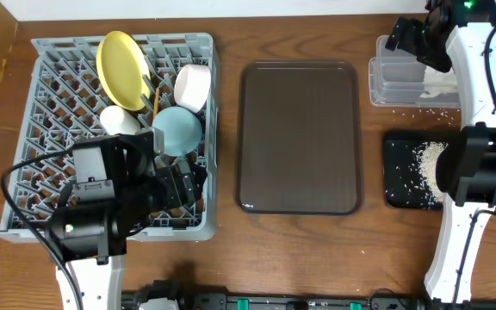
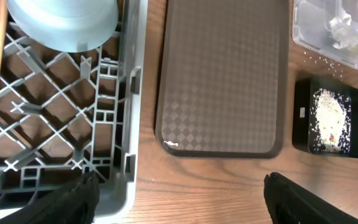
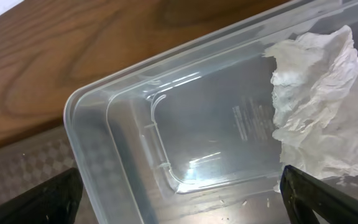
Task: Sort waste into correct bins and load items into the dishwasher
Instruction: 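Withdraw the left gripper toward the front edge of the rack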
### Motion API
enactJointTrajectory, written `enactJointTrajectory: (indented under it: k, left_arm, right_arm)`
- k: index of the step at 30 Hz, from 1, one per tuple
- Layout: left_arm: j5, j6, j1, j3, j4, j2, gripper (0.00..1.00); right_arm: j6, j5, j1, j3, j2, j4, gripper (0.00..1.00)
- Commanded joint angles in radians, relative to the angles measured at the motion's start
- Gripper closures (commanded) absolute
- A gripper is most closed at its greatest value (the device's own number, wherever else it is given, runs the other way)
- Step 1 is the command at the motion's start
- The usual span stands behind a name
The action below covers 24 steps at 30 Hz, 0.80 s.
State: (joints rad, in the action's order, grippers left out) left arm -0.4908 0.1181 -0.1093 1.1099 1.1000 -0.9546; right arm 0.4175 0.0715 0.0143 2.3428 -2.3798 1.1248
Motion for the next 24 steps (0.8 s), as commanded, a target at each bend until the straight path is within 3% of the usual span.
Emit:
enactJointTrajectory:
  k: [1, 7, 14, 19, 24]
  left_arm:
    - [0.005, -0.009, 0.004, 0.002, 0.003, -0.015, 0.12]
    - [0.080, -0.029, 0.004, -0.002, -0.005, -0.025, 0.12]
    - [0.084, -0.228, 0.018, -0.059, -0.045, -0.058, 0.11]
    - [0.084, -0.321, 0.031, -0.222, -0.234, -0.006, 0.11]
    - [0.084, -0.324, 0.031, -0.444, -0.475, 0.087, 0.11]
  right_arm:
    - [0.015, 0.000, -0.009, 0.016, 0.012, -0.002, 0.01]
    - [0.015, 0.000, -0.009, 0.016, 0.012, -0.002, 0.01]
    - [0.016, 0.000, -0.009, 0.017, 0.012, -0.002, 0.01]
    - [0.015, 0.000, -0.009, 0.017, 0.012, -0.001, 0.01]
    - [0.015, 0.000, -0.009, 0.016, 0.012, -0.002, 0.01]
